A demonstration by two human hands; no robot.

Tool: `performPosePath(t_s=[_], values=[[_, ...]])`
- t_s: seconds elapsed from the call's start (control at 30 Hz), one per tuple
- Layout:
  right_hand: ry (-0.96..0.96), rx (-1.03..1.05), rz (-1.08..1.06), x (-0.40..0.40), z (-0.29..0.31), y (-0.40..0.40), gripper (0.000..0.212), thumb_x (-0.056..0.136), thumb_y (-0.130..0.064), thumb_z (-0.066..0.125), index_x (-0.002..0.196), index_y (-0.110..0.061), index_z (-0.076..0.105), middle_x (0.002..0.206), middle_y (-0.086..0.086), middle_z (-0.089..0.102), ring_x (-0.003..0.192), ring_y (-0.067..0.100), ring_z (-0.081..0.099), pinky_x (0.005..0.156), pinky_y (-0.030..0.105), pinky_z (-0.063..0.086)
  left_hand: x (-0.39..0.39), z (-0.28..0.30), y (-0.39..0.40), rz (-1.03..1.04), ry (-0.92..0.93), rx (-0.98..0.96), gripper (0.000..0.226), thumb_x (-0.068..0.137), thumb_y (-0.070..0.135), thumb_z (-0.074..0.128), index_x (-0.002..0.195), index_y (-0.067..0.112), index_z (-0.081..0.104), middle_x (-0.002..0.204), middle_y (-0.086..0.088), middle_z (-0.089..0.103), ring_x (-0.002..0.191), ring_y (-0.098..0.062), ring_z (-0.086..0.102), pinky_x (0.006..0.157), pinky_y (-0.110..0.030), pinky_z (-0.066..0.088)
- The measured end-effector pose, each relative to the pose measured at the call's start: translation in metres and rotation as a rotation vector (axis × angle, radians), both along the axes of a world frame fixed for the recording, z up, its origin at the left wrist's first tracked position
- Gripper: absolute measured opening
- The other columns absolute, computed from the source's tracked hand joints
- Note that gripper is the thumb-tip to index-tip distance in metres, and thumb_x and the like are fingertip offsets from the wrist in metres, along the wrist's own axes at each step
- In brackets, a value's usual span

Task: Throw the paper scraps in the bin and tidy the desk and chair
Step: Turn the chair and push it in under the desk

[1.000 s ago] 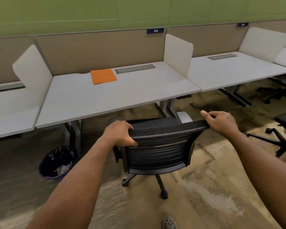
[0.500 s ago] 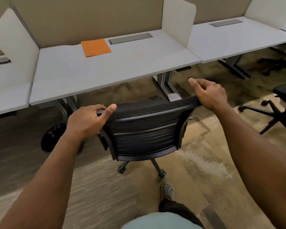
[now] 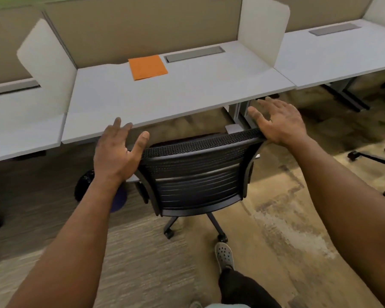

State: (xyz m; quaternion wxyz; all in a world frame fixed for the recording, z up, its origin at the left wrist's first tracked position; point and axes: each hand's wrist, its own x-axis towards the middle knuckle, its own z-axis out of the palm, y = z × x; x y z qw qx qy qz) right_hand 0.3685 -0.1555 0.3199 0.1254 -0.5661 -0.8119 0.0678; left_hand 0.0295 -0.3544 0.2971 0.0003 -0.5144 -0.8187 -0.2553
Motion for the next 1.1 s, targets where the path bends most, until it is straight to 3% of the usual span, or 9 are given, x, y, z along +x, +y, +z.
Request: performPosePath(t_s=[0.13,0.2,0.27,0.37,0.53,0.7,0.83,0.93,1.1], values=[[-0.028,-0.033,0.082,-0.025,0.002,0.031,0.089,0.083,-0.081,0.007,0.144,-0.025,0.039,0.153,0.006,0.037,0.142,0.026,0.032,0.117,0.048,0.022,-0.015,-0.002,0.019,0.064,0.004,-0.011,0.088,0.082,0.082,0.02,0.149,0.027,0.034,0.163,0.0,0.015,0.15,-0.021,0.011,0.121,-0.044,0.012],[-0.066,-0.048,0.101,-0.035,0.002,0.046,0.091,0.083,-0.08,0.005,0.133,-0.022,0.053,0.142,0.01,0.052,0.133,0.029,0.044,0.113,0.05,0.027,-0.022,-0.002,0.034,0.095,0.027,-0.005,0.085,0.083,0.08,0.022,0.149,0.027,0.035,0.163,-0.001,0.015,0.15,-0.022,0.011,0.121,-0.044,0.011],[-0.131,-0.042,0.103,-0.047,0.001,0.06,0.095,0.082,-0.08,-0.001,0.121,-0.023,0.064,0.13,0.011,0.061,0.129,0.029,0.048,0.116,0.05,0.019,-0.033,-0.003,0.051,0.132,0.072,-0.009,0.082,0.084,0.077,0.023,0.148,0.026,0.036,0.163,-0.002,0.015,0.15,-0.023,0.011,0.121,-0.044,0.01],[-0.243,-0.069,0.132,-0.07,0.0,0.089,0.098,0.082,-0.079,-0.006,0.119,-0.024,0.067,0.126,0.011,0.064,0.129,0.028,0.049,0.12,0.049,0.002,-0.053,-0.004,0.076,0.209,0.144,-0.05,0.077,0.088,0.073,0.023,0.148,0.026,0.036,0.164,-0.003,0.013,0.15,-0.025,0.01,0.121,-0.047,0.01],[-0.273,-0.055,0.169,-0.11,-0.006,0.145,0.101,0.083,-0.077,-0.003,0.106,-0.016,0.073,0.115,0.012,0.069,0.118,0.031,0.056,0.12,0.049,0.009,-0.08,-0.004,0.119,0.331,0.21,-0.122,0.074,0.092,0.068,0.017,0.148,0.024,0.036,0.163,-0.009,0.014,0.149,-0.032,0.013,0.118,-0.051,0.013],[-0.207,-0.058,0.2,-0.144,-0.014,0.19,0.102,0.082,-0.077,-0.003,0.102,-0.012,0.073,0.112,0.015,0.068,0.116,0.033,0.056,0.118,0.05,0.01,-0.094,-0.004,0.155,0.46,0.13,-0.176,0.067,0.096,0.06,0.015,0.148,0.023,0.037,0.164,-0.009,0.011,0.149,-0.031,0.011,0.118,-0.048,0.013],[-0.16,-0.039,0.22,-0.167,-0.017,0.22,0.098,0.084,-0.076,-0.001,0.099,-0.013,0.073,0.108,0.014,0.069,0.115,0.033,0.056,0.118,0.051,0.013,-0.106,-0.007,0.179,0.514,-0.062,-0.102,0.057,0.099,0.041,0.021,0.148,0.017,0.036,0.161,-0.012,0.019,0.147,-0.031,0.017,0.119,-0.047,0.015],[-0.081,0.02,0.27,-0.18,-0.019,0.235,0.091,0.086,-0.076,0.005,0.108,-0.018,0.072,0.115,0.011,0.07,0.118,0.032,0.055,0.115,0.05,0.019,-0.119,-0.008,0.191,0.57,-0.187,-0.018,0.064,0.094,0.039,0.028,0.151,0.011,0.027,0.155,-0.018,0.031,0.142,-0.033,0.029,0.115,-0.046,0.025],[0.074,0.023,0.283,-0.195,-0.019,0.255,0.09,0.085,-0.079,0.015,0.138,-0.015,0.05,0.145,0.008,0.049,0.137,0.028,0.039,0.114,0.046,0.023,-0.139,-0.007,0.21,0.592,-0.223,0.014,0.065,0.089,0.041,0.028,0.146,0.012,0.035,0.151,-0.017,0.038,0.136,-0.035,0.038,0.111,-0.048,0.033]])
